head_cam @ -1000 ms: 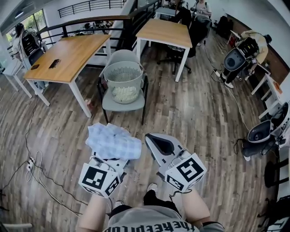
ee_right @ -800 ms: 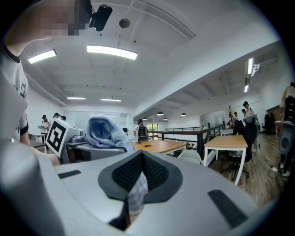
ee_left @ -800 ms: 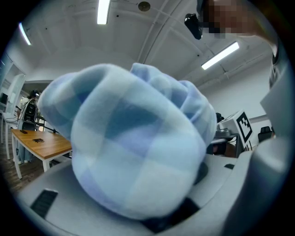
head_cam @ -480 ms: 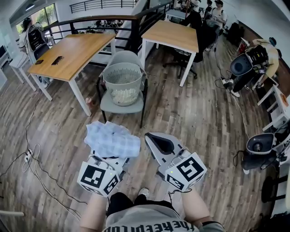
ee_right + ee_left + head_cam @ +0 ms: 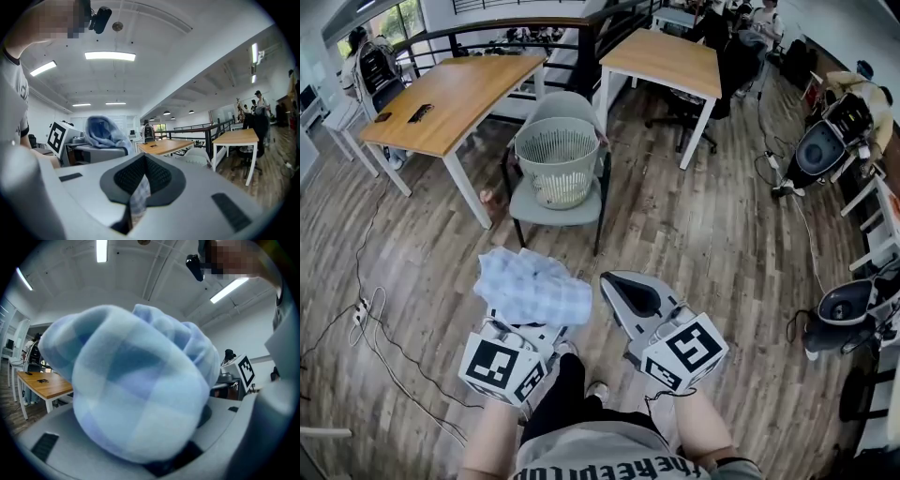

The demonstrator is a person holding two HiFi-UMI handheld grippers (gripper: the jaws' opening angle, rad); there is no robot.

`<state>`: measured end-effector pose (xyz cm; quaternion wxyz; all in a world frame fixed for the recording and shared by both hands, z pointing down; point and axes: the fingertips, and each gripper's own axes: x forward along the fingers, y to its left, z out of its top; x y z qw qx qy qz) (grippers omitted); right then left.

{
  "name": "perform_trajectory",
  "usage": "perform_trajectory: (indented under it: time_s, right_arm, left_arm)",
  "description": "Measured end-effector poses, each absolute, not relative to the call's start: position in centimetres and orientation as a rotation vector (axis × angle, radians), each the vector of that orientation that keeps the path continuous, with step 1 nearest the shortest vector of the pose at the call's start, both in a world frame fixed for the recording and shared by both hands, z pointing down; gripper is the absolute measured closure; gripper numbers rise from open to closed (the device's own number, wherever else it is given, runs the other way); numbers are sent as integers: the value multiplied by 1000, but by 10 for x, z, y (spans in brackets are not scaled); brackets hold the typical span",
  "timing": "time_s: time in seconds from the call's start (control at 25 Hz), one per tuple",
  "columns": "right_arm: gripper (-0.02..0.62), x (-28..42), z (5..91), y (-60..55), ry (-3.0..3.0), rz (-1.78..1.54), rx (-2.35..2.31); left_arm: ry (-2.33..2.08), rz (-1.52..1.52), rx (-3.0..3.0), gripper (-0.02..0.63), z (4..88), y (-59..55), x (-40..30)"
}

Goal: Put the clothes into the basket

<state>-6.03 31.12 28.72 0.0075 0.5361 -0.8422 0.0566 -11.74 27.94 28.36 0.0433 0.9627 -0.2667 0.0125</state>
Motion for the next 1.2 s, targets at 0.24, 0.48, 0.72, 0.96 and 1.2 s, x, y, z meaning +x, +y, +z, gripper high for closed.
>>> perform_trajectory:
  time_s: [0.24, 0.48, 0.72, 0.96, 1.2]
  right_arm:
    - [586, -56, 287, 287, -2620, 186, 1678]
    - [586, -54, 279, 248, -2619, 173, 1694]
    - [586, -48, 276, 211, -2608, 159, 1708]
    - [586, -47, 273, 179, -2597, 147, 1719]
    - [586, -48, 275, 154, -2579, 155, 1739]
  left_arm:
    - [-783, 35, 2948, 293, 282, 254, -108]
    - [-763, 35, 2966, 293, 277, 217, -102]
    - [-748, 23, 2973, 293, 274, 179, -97]
    - [-726, 10, 2978, 293, 272, 146, -94]
    - [-702, 4, 2975, 293, 274, 120, -95]
